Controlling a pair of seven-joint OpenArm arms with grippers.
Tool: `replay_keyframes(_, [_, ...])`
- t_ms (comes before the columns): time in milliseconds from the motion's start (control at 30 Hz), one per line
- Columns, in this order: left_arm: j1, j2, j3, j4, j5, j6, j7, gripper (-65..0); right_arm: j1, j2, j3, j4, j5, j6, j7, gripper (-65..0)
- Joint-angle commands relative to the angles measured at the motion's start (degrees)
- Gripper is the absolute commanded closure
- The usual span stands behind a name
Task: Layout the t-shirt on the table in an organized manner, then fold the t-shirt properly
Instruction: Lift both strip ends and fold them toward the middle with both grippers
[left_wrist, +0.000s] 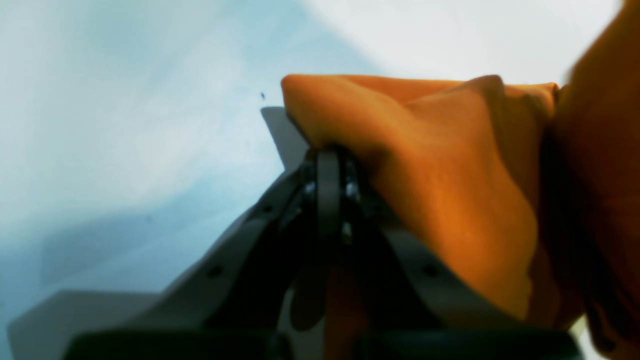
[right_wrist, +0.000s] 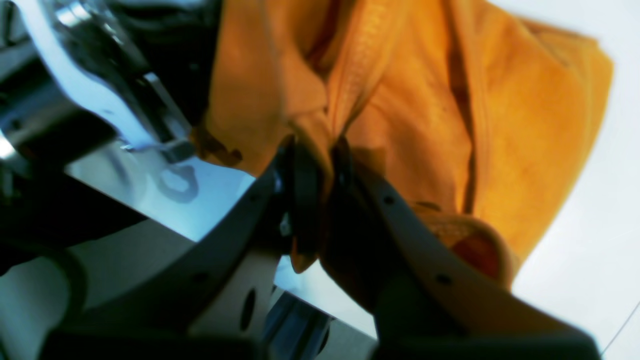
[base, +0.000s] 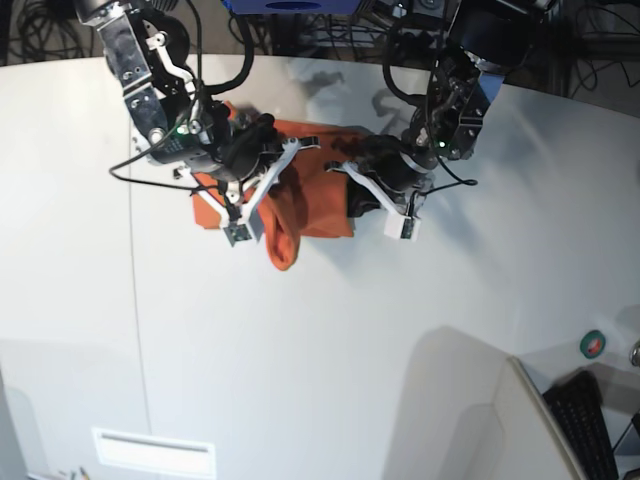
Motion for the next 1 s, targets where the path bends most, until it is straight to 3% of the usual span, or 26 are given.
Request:
replay_keyframes(0, [-0.29, -0.20, -0.05, 0.50, 0.17, 0.17, 0.05, 0.0, 1.14, -0.14, -0.66, 0.46, 0.43, 0.04, 1.67, 0.0])
replay_keyframes(267, [0.41, -0.29, -0.05, 0.50, 0.17, 0.17, -0.04, 0.0, 3.43, -1.81, -0.75, 0.02, 0.43, -0.22, 1.93, 0.0])
replay_keyframes(367, [0.50, -0.29, -0.05, 0.68, 0.17, 0.17, -0.04, 0.0, 4.57, -2.25, -1.10, -0.60, 0.43, -2.68, 2.02, 0.0])
replay_keyframes(500, [0.59, -0.46, -0.58, 0.94, 0.17, 0.17, -0.04, 0.0, 4.57, -3.40, -1.10, -3.67, 0.43, -2.77, 2.11, 0.0])
replay_keyframes(767, [2.61, -3.98, -0.84, 4.19, -0.19, 0.17, -0.04, 0.0, 4.13, -3.48, -1.10, -4.38, 0.52, -2.77, 2.20, 0.0])
replay_keyframes(967, [9.56, -5.47, -9.90, 12.11, -0.01, 0.17, 0.23, 0.0, 4.74, -6.56, -0.75, -8.60, 0.61, -2.77, 2.81, 0.0])
